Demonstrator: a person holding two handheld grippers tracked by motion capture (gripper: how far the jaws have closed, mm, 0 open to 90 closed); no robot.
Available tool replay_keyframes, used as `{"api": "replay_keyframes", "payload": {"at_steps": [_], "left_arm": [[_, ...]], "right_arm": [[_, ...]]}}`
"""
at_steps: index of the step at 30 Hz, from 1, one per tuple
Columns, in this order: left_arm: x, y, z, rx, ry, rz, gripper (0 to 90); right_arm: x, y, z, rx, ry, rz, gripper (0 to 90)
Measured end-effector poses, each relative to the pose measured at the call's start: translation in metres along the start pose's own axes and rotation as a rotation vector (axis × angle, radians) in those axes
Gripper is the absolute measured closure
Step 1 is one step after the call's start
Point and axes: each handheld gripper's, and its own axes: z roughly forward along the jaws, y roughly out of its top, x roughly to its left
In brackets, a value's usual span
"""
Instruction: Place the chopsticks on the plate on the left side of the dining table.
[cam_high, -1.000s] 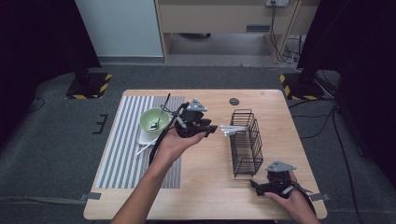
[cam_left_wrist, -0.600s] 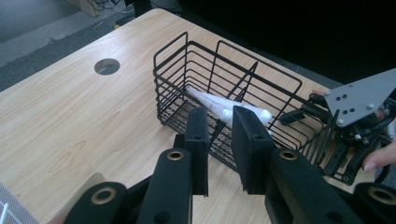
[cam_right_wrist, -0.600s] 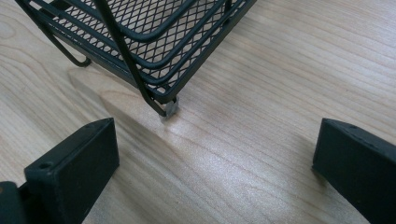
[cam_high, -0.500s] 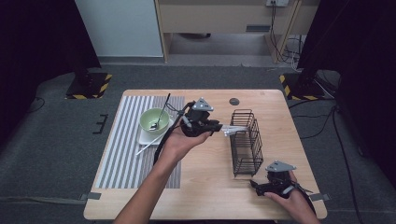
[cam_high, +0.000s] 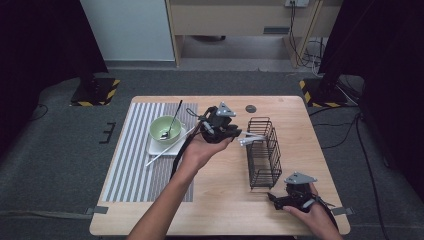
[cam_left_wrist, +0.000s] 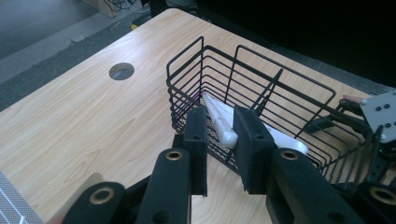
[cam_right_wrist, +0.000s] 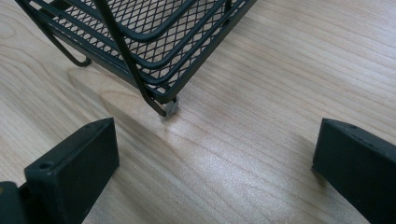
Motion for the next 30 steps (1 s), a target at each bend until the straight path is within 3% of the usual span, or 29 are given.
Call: {"api": "replay_keyframes", "payload": {"at_steps": [11,22,30], "left_arm": [[0.007,0.003,0.023,0.026,-0.016,-0.044,74.1],[0.005,0.002,0.041,0.062,-0.021,-0.039,76.5],[0.001,0.003,0.037,0.046,0.006,0.000,82.7]], "right_arm": [[0.000,0.000,0.000,0.000,0.001,-0.001,0.3],[0.000,0.000,0.000,0.000,0.002,-0.003,0.3],[0.000,0.000,0.000,0.000,0.003,-0.004,0.3]]}}
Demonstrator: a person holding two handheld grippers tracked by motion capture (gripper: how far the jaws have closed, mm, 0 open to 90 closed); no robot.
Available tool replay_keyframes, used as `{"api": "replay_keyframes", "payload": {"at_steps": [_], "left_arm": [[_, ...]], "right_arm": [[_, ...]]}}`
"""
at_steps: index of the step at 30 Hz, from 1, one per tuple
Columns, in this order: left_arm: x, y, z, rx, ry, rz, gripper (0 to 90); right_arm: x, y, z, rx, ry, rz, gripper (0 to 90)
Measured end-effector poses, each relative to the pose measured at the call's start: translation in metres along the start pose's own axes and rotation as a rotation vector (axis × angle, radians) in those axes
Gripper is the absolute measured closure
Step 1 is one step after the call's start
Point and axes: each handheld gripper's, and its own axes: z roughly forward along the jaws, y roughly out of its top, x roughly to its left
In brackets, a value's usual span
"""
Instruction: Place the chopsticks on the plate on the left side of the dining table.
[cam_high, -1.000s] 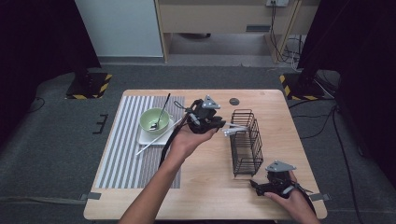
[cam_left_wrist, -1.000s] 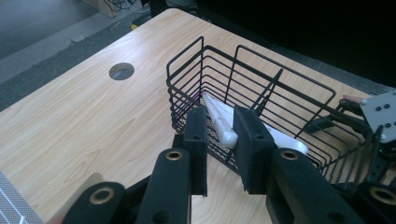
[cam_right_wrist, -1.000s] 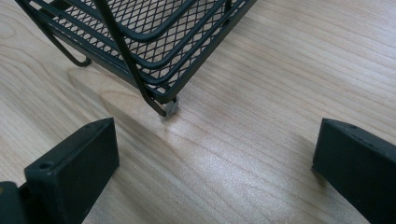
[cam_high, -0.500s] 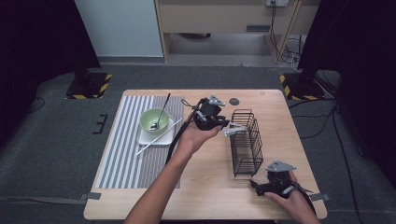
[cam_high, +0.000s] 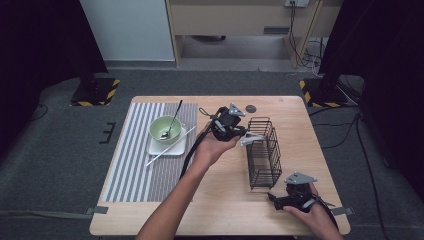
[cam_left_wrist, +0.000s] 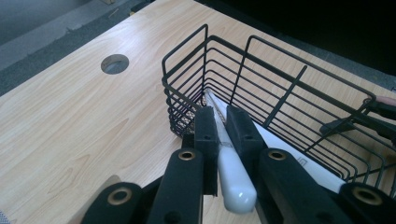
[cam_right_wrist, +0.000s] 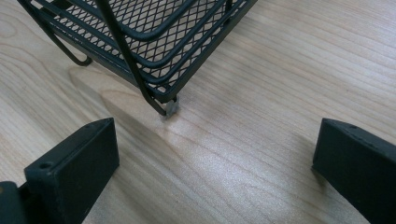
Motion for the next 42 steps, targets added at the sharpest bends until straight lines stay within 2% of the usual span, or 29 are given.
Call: {"api": "replay_keyframes", "payload": {"at_steps": [5,16,25,31,42], "left_arm": [[0.002,0.001,-0.007,-0.027,-0.001,-0.002,83.0],[0.014,0.003,-0.026,-0.099,-0.020,-0.038,83.1],[0.015,0.003,-0.030,-0.119,-0.047,-0.044,83.0],[0.015,0.003,-0.030,-0.109,-0.035,-0.030,83.1],[0.018,0.003,-0.037,-0.133,-0.055,-0.043,83.1]], "right_arm": [[0.000,0.000,0.000,0.000,0.000,0.000,0.3],[0.000,0.000,0.000,0.000,0.001,-0.001,0.3],[0.000,0.000,0.000,0.000,0.002,-0.001,0.3],[0.000,0.000,0.000,0.000,0.002,-0.002,0.3],[0.000,0.000,0.000,0.000,0.002,-0.002,0.3]]}}
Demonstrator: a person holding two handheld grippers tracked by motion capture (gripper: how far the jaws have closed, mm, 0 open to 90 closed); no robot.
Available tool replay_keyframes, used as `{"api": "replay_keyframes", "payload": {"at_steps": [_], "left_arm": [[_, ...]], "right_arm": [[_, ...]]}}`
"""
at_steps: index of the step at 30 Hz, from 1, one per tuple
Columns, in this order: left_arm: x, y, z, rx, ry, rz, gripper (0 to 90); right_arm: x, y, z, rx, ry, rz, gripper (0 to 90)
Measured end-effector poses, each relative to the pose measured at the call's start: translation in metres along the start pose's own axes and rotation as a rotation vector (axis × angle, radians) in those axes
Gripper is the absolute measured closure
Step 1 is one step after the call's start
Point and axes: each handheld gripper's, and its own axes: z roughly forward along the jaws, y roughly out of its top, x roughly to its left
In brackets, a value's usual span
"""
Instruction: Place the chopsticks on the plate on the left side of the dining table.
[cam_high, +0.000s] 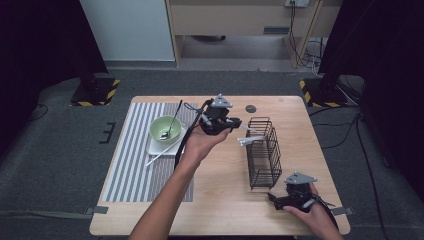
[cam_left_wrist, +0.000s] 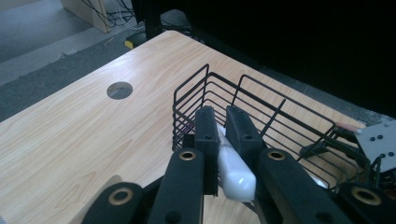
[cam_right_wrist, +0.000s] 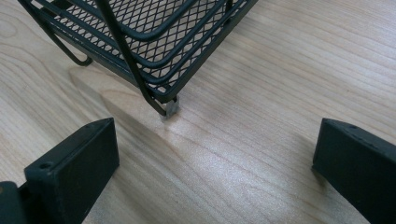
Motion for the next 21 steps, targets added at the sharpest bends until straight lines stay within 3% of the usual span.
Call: {"api": "replay_keyframes", "payload": {"at_steps": [21], "left_arm": [[0.008,0.001,-0.020,-0.041,0.007,-0.013,83.1]], "right_arm": [[0.000,0.000,0.000,0.001,0.002,0.003,0.3]]}}
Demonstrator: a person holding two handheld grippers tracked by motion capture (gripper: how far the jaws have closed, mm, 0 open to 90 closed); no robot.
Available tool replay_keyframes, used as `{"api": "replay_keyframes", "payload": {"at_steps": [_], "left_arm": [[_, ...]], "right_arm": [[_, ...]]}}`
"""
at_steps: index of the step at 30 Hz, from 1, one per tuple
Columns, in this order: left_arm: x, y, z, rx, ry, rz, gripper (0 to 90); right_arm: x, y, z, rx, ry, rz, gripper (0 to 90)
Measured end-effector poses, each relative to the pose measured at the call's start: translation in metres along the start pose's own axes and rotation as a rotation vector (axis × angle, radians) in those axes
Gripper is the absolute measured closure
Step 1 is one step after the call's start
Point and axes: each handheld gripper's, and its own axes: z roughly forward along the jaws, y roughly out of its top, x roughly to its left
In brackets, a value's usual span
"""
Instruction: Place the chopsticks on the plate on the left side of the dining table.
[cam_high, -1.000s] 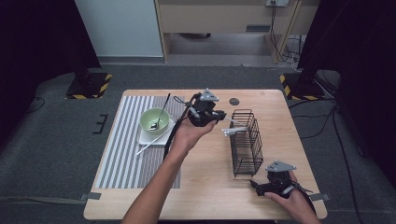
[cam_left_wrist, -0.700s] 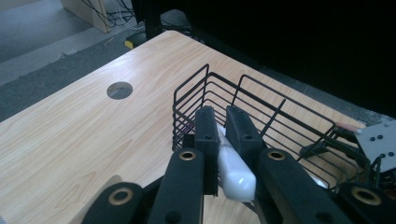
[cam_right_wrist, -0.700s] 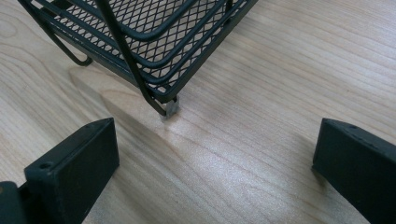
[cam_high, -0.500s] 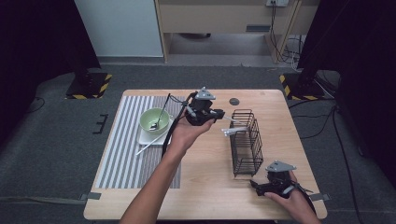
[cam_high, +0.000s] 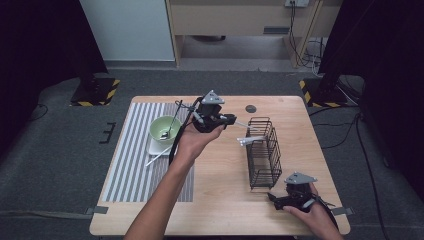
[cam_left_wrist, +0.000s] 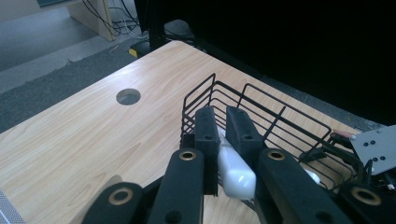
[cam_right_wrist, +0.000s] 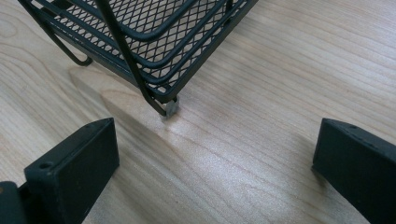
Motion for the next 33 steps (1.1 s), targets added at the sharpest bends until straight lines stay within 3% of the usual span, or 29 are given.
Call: {"api": "replay_keyframes", "payload": {"at_steps": [33], "left_arm": [[0.005,0.004,-0.034,-0.066,0.001,0.000,83.1]], "right_arm": [[0.000,0.000,0.000,-0.001,0.000,0.000,0.3]]}}
